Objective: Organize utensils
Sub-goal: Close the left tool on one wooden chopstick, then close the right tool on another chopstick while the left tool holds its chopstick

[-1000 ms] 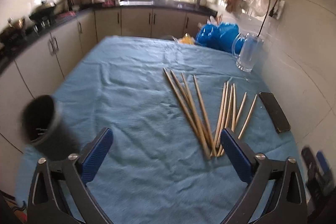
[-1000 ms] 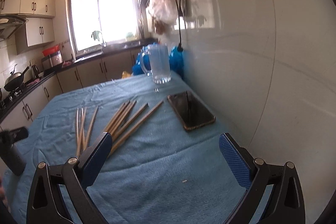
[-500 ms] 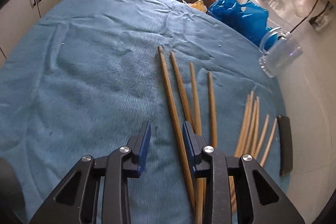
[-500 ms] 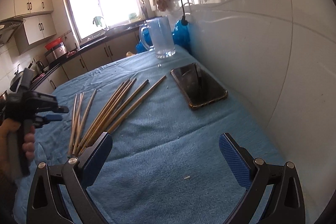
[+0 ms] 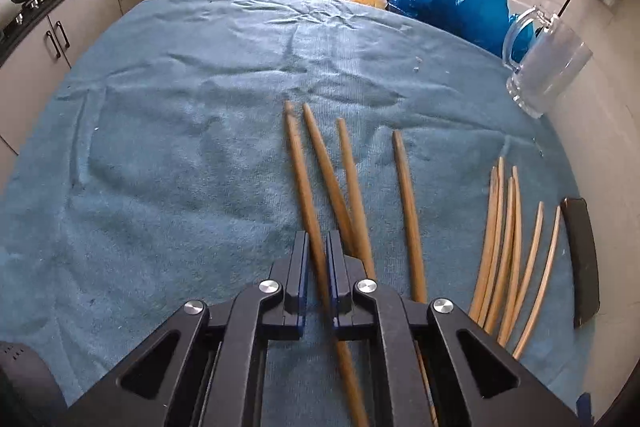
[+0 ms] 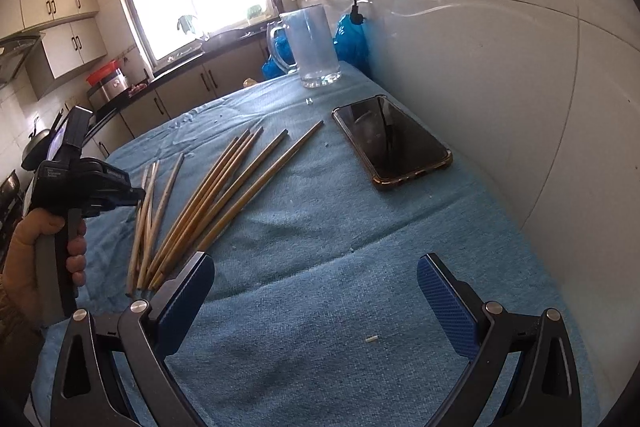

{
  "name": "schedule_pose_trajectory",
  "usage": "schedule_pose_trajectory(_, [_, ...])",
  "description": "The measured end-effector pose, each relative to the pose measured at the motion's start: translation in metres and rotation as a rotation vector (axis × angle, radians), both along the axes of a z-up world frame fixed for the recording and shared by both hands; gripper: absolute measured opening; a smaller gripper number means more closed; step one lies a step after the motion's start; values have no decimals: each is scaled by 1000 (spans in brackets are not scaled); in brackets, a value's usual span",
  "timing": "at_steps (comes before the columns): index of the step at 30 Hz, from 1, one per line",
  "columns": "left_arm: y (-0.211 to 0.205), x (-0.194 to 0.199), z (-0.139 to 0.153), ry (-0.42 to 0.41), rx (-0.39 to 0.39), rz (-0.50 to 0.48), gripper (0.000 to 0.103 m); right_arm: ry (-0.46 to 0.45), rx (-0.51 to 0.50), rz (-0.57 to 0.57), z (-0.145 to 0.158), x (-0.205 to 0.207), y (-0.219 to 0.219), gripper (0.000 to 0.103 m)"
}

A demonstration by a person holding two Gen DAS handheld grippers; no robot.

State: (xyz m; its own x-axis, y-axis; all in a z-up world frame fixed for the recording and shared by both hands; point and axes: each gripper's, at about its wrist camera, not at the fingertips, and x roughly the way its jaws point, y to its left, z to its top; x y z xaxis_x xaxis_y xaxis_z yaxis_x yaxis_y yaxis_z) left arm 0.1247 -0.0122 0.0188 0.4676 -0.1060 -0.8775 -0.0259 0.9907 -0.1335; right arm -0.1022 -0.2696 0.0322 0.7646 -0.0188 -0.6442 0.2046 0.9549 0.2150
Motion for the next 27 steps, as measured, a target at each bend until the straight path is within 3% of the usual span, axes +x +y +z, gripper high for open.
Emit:
schedule_pose_trajectory(6, [18, -39, 3, 36, -2, -39, 6, 42, 49, 81, 19, 42, -4, 102])
schedule_pose_trajectory(9, [25, -62, 2, 32, -11, -62, 6, 102, 71, 110, 17, 79, -5, 93])
schedule_pose_trajectory(11, [27, -70, 1, 29, -22, -70, 7, 165, 68, 124, 11, 111, -5, 80])
schedule_pose_trajectory(16, [31, -71, -1, 20, -40, -80, 7, 337, 94, 85, -17, 173, -5, 60])
schedule_pose_trajectory(21, [30, -64, -1, 15, -45, -74, 7, 368, 6, 54, -20, 196, 7, 45])
schedule_pose_trajectory(23, [30, -61, -2, 13, -50, -72, 7, 385, -55, 48, -20, 201, 14, 19])
schedule_pose_trajectory(27, [34, -62, -2, 22, -79, -64, 6, 397, -83, 83, -20, 197, 23, 15])
